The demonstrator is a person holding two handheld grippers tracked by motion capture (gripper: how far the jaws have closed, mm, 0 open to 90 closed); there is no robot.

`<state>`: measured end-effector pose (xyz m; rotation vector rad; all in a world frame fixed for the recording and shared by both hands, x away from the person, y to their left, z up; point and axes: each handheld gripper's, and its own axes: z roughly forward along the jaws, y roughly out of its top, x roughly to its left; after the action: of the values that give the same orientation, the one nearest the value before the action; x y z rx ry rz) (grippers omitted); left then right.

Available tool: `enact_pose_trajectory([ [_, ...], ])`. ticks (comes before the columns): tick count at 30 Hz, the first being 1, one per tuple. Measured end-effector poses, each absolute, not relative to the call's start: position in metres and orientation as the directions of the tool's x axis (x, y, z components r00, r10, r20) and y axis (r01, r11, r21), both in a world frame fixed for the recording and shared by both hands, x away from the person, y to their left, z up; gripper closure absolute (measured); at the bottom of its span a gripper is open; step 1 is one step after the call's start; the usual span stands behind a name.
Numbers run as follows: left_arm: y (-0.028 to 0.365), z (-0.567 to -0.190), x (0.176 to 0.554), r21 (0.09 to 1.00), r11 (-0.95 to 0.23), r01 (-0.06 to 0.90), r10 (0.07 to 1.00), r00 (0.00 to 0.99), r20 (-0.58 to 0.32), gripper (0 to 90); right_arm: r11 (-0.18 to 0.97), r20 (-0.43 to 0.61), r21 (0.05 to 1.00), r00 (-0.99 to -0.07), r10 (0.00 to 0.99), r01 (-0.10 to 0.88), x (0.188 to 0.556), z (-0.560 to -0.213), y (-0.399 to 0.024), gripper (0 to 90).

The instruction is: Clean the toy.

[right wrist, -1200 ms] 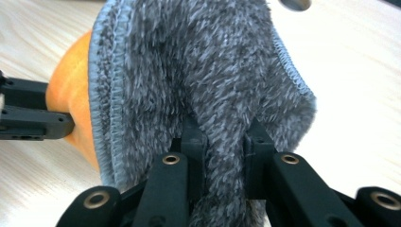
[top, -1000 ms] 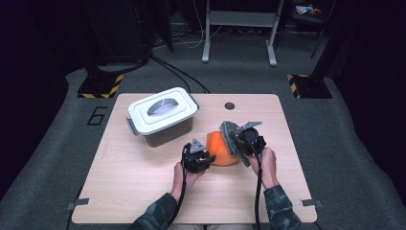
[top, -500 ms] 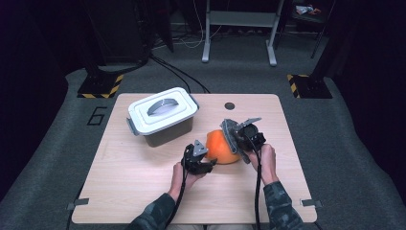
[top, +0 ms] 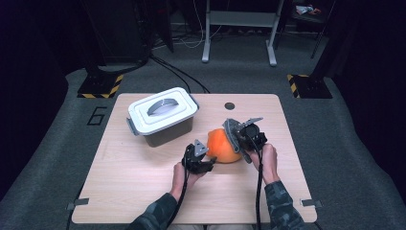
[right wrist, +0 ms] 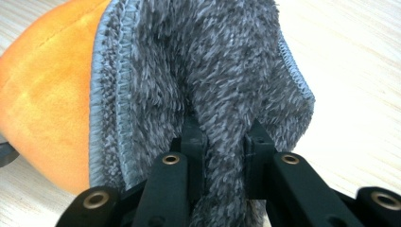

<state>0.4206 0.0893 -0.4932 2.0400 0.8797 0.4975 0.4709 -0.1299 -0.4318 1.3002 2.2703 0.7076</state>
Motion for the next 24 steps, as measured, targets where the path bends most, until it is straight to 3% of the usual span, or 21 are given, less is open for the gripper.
enact_pose_trajectory([
  [4,0.085,-0.492,0.421,0.821,-0.425,0.382,0.733,0.677,0.064,44.0,0.428,-0.11,0.622,-0.468,0.877,0.656,0.471,-0.432,-0.13,75.0],
  [9,0.081,-0.494,0.42,0.816,-0.447,0.367,0.722,0.687,0.087,59.2,0.422,-0.106,0.632,-0.466,0.878,0.65,0.47,-0.433,-0.13,75.0],
  [15,0.086,-0.494,0.424,0.818,-0.415,0.397,0.712,0.702,0.02,75.6,0.401,-0.087,0.651,-0.461,0.883,0.645,0.468,-0.434,-0.133,74.9],
  [24,0.089,-0.48,0.424,0.833,-0.342,0.435,0.711,0.699,-0.073,79.8,0.39,-0.102,0.676,-0.444,0.89,0.626,0.458,-0.422,-0.138,74.9],
])
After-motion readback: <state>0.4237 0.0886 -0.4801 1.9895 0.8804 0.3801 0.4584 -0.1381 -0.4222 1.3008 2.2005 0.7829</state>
